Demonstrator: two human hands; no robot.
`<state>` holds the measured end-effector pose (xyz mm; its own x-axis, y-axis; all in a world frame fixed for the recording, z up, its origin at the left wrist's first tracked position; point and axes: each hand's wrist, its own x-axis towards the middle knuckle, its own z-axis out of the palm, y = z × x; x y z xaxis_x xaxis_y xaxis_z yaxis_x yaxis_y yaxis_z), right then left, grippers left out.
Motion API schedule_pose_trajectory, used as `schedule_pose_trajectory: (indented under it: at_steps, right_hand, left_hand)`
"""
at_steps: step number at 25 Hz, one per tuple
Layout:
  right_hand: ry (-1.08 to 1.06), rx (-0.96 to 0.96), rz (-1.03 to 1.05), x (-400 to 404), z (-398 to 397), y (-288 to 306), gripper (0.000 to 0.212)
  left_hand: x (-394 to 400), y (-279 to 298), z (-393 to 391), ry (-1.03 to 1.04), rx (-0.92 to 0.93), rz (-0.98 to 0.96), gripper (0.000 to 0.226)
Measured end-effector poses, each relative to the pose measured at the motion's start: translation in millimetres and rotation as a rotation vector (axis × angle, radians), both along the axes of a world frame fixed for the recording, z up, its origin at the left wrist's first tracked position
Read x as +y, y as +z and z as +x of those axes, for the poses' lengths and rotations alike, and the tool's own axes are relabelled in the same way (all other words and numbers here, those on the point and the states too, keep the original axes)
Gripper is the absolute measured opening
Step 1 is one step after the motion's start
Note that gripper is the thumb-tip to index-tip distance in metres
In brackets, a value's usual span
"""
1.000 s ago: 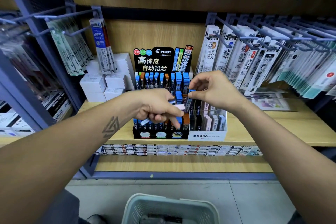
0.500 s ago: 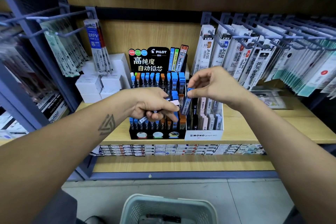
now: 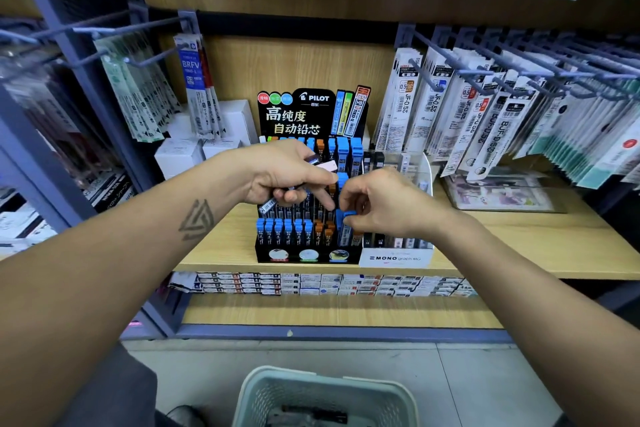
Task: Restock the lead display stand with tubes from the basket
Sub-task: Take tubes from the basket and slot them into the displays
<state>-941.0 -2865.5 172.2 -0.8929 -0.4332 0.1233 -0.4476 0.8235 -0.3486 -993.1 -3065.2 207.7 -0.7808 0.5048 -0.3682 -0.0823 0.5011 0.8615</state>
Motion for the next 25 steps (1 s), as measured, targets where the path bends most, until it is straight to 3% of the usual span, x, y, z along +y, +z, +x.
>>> schedule_pose_trajectory:
  at_steps: [5,8,11,19,25]
  right_hand:
    - [-0.013,-0.067,-0.053,-3.1,2.0,4.5,0.014]
    - [-0.152,-0.135,-0.421,13.9,-0.4,29.5,0.014]
    - [-0.337,0.052,-0.717,33.7,-9.6,43.8,0.015]
    - [-0.374,0.156,-0.647,32.2,-31.2,36.6,0.014]
    - [-0.316,0.152,-0.423,25.8,-31.0,28.4,0.018]
  left_hand:
    - [-2.9,-0.8,-0.5,0.002,0.002,0.014,0.022]
    - [-6.9,4.2,-4.7,0.067,0.028,0.061,0.018]
    - [-10.3,6.6,-13.8,0.189,0.076,0.136,0.019]
    - [9.8,5.9,-12.9,0.243,0.196,0.202,0.011]
    - [21.2,0.1,-14.1,0.197,0.242,0.134,0.013]
